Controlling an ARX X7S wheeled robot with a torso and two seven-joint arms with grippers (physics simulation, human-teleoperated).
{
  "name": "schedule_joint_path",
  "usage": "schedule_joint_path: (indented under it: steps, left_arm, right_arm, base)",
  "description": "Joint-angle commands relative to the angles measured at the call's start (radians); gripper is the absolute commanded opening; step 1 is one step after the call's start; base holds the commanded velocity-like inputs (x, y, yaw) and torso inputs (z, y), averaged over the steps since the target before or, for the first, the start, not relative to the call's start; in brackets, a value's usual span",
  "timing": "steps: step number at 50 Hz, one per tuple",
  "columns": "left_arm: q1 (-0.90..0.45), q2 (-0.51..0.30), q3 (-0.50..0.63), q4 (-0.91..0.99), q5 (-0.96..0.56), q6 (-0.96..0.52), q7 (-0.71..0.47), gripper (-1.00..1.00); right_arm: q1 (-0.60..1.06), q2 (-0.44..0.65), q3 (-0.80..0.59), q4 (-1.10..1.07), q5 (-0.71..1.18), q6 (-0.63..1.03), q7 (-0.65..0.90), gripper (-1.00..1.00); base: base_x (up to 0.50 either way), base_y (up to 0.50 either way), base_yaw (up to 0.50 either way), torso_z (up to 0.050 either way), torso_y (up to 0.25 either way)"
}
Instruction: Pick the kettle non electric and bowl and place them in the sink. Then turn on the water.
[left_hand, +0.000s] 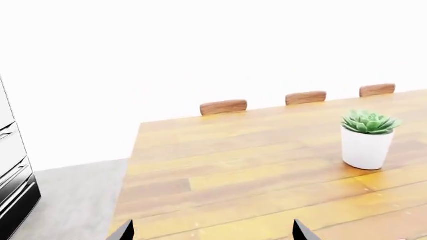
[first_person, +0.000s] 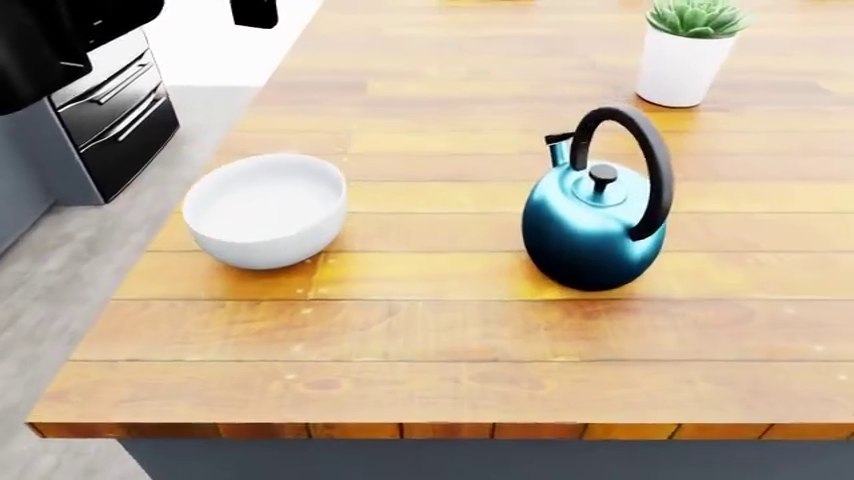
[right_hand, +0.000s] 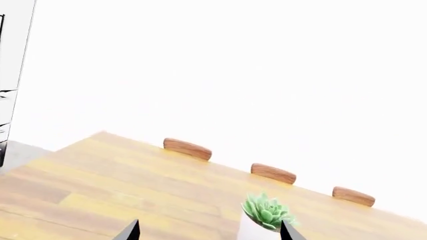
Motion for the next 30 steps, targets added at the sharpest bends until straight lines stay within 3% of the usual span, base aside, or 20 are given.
schedule_joint_path:
  steps: [1, 10, 23, 30]
  left_arm:
    - [0.022, -0.022, 0.001, 0.024, -0.016, -0.01, 0.004, 1.0]
    - [0.015, -0.084, 0.069, 0.074, 0.01, -0.046, 0.075, 1.0]
    - [-0.149, -0.338, 0.457, 0.37, 0.155, -0.169, 0.526, 1.0]
    - [-0.215, -0.424, 0.609, 0.531, 0.21, -0.161, 0.735, 1.0]
  right_arm:
    - [-0.003, 0.0, 0.008, -0.013, 0.018, 0.015, 0.003, 1.0]
    - [-0.004, 0.002, 0.009, -0.022, 0.032, 0.023, -0.002, 1.0]
    - [-0.023, 0.02, 0.003, -0.042, 0.059, 0.035, -0.022, 1.0]
    - [-0.03, 0.027, 0.004, -0.049, 0.067, 0.04, -0.023, 1.0]
  base:
    - [0.0, 0.0, 0.0, 0.0, 0.0]
    - [0.0, 0.0, 0.0, 0.0, 0.0]
    - [0.0, 0.0, 0.0, 0.0, 0.0]
    - [0.0, 0.0, 0.0, 0.0, 0.0]
